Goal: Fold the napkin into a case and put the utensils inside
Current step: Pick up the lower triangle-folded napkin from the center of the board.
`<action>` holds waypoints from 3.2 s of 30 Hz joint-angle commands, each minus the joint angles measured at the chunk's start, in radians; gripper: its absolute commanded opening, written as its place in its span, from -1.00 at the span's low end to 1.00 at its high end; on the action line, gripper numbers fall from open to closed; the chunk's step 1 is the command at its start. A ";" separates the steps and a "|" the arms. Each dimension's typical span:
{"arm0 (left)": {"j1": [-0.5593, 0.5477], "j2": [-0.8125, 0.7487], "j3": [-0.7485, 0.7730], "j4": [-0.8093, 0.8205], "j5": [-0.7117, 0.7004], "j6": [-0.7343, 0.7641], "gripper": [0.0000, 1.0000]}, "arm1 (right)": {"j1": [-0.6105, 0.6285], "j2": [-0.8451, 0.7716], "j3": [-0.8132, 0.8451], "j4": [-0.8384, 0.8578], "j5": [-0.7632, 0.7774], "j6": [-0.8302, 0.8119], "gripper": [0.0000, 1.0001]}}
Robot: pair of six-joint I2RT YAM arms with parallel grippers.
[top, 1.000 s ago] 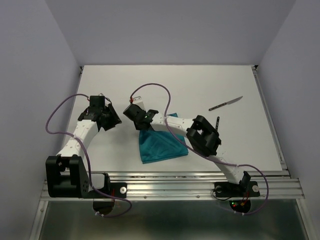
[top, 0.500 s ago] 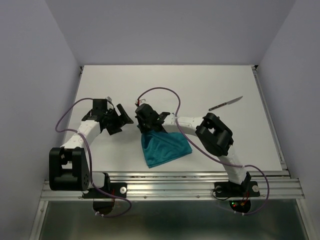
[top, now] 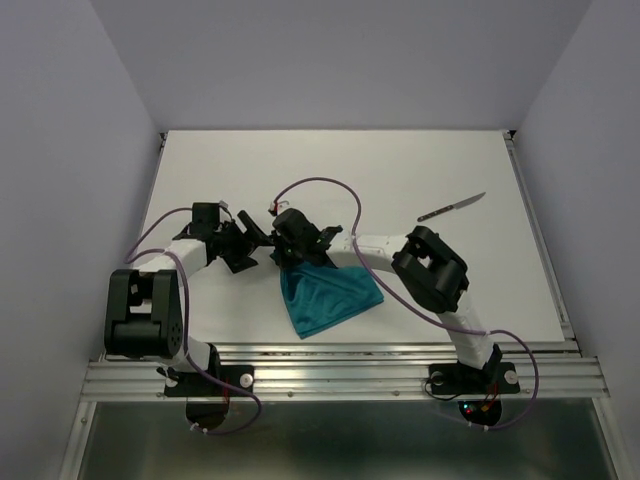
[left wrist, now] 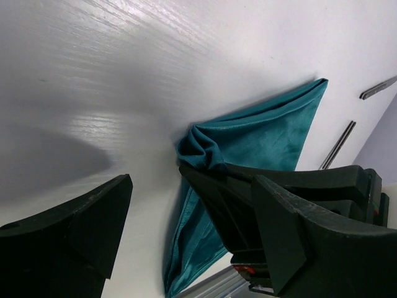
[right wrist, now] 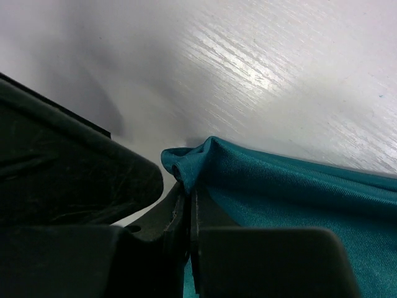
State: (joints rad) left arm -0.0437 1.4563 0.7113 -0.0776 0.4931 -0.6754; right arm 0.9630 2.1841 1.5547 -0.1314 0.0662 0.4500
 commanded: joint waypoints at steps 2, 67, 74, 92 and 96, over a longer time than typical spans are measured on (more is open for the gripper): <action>-0.001 0.021 -0.007 0.070 0.030 -0.056 0.75 | -0.001 -0.069 -0.010 0.062 -0.026 -0.007 -0.99; -0.042 0.058 -0.012 0.006 -0.054 -0.164 -1.00 | 0.424 -0.279 -0.321 -0.241 0.521 0.082 0.19; -0.041 0.049 -0.010 -0.004 -0.065 -0.170 -1.00 | 0.424 -0.264 -0.361 -0.209 0.485 0.102 -0.01; -0.042 0.012 0.020 -0.073 -0.126 -0.147 -1.00 | 0.404 -0.454 -0.495 -0.019 0.363 0.081 -0.99; -0.042 -0.002 0.025 -0.086 -0.142 -0.141 -1.00 | 0.368 -0.517 -0.559 0.058 0.281 0.107 -0.99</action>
State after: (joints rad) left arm -0.0837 1.5021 0.6949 -0.1482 0.3889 -0.8352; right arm 1.3560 1.7435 1.0321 -0.1890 0.4320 0.5373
